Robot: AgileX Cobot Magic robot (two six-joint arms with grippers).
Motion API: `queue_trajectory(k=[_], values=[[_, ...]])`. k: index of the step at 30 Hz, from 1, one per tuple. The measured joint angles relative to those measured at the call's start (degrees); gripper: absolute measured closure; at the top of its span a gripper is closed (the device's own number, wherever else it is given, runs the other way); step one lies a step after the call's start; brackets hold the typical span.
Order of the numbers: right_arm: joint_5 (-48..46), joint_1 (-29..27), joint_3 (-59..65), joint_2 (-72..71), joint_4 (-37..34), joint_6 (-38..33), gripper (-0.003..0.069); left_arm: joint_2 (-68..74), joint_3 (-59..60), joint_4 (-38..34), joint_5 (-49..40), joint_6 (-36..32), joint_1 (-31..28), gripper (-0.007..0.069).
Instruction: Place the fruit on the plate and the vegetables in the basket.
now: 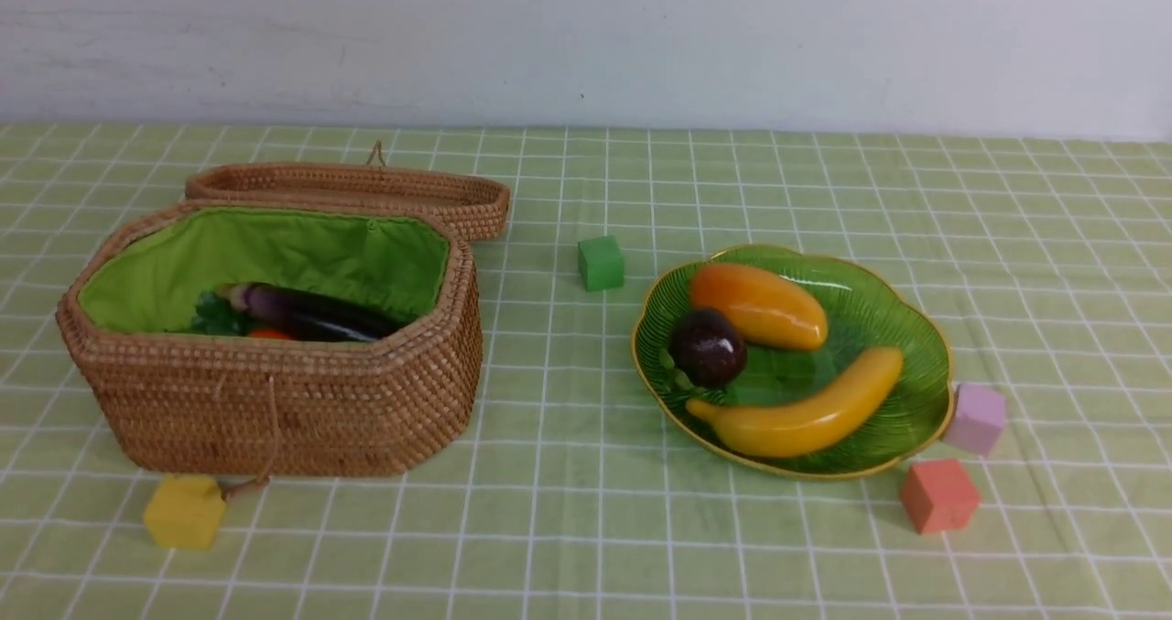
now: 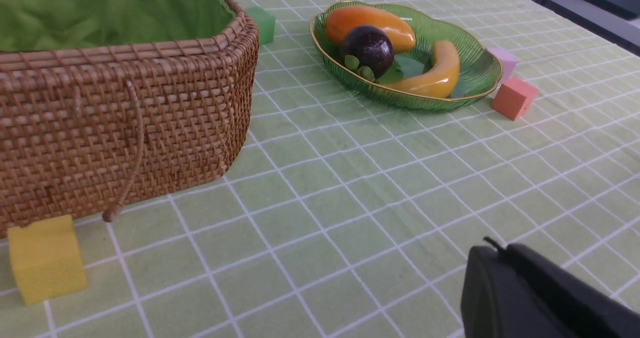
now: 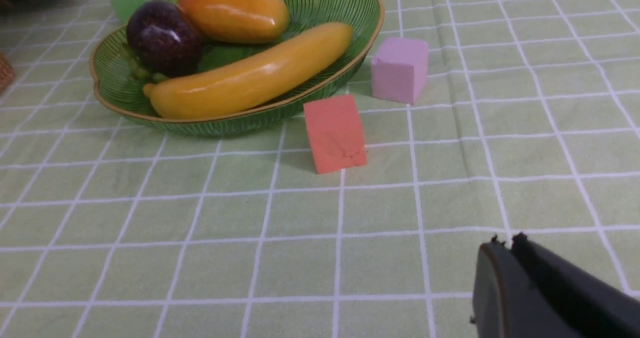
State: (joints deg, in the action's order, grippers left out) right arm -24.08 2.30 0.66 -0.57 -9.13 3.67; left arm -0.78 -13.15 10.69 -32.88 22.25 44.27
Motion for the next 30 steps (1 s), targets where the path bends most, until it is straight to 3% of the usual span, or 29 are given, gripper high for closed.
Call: queue_trajectory(k=[25,28,30], values=[[-0.1,0.0,0.0,0.0,-0.8,1.2,0.0596,0.0,0.1,0.1,0.2,0.0,0.0,0.0619],[-0.1,0.0,0.0,0.0,-0.8,1.2,0.0591,0.0,1.3,0.1,1.9,0.0,-1.7,0.0616],[-0.1,0.0,0.0,0.0,-0.8,1.2,0.0588,0.0,2.7,-1.0,3.2,0.0,-5.7,0.0617]])
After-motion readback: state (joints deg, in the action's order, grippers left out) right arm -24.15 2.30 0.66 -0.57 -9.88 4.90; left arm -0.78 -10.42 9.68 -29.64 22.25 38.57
